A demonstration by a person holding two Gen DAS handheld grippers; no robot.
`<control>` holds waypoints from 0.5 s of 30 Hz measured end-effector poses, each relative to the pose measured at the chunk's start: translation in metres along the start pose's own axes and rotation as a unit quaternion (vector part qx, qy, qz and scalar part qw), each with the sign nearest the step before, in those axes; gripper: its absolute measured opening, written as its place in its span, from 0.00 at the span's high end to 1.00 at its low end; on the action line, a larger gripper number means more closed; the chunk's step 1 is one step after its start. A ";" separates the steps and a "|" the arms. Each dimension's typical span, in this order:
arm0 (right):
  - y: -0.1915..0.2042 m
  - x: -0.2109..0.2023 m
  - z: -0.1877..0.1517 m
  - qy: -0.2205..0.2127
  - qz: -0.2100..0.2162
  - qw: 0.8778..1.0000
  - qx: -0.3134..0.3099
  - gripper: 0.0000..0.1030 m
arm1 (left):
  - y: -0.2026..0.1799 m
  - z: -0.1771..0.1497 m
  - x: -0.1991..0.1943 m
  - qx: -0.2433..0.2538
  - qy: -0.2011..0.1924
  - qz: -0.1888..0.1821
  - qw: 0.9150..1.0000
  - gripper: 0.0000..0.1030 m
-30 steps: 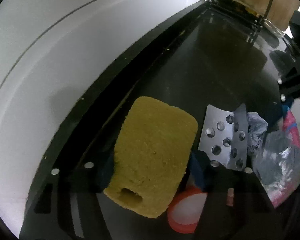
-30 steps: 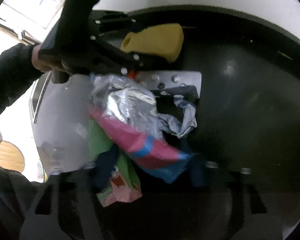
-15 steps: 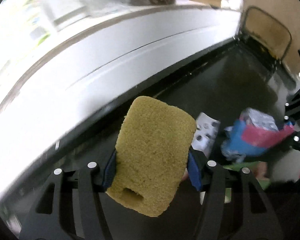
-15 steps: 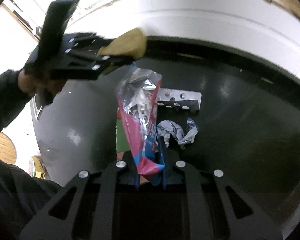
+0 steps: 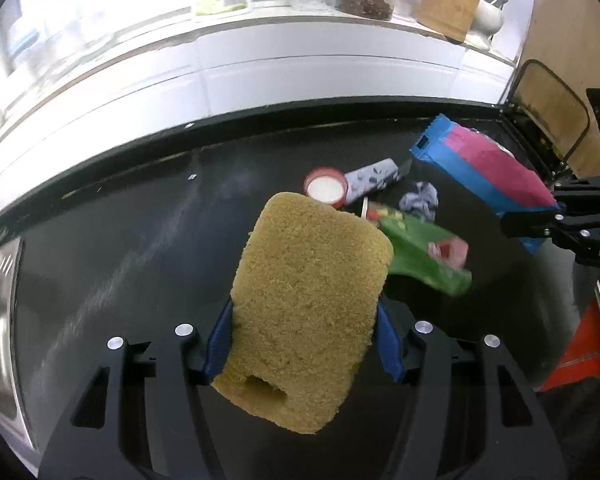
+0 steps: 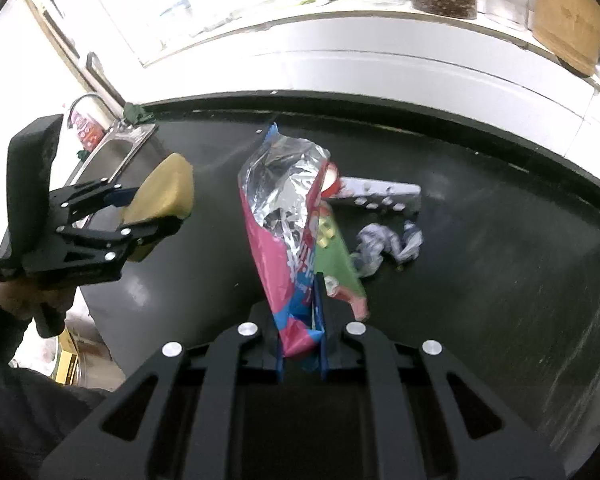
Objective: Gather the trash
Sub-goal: 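Carry sponge and snack bag over the black bin and open both tools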
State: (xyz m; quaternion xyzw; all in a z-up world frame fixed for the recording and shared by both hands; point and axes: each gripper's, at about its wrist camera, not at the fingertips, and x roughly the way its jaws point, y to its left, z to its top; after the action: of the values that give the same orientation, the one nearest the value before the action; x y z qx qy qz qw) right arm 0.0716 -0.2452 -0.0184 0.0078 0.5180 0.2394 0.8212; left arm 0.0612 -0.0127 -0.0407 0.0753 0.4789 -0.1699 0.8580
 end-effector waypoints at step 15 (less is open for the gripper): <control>0.141 0.035 0.009 0.014 0.050 0.995 -0.087 0.88 | 0.075 -0.096 -0.090 -0.126 -0.031 0.100 0.986 0.43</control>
State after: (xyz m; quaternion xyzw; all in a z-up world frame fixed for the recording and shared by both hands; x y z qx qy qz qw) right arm 0.0378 -0.1043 -0.0070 -0.0411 0.5057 0.3243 0.7983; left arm -0.0321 0.1047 -0.0178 0.0085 0.4598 -0.0236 0.8877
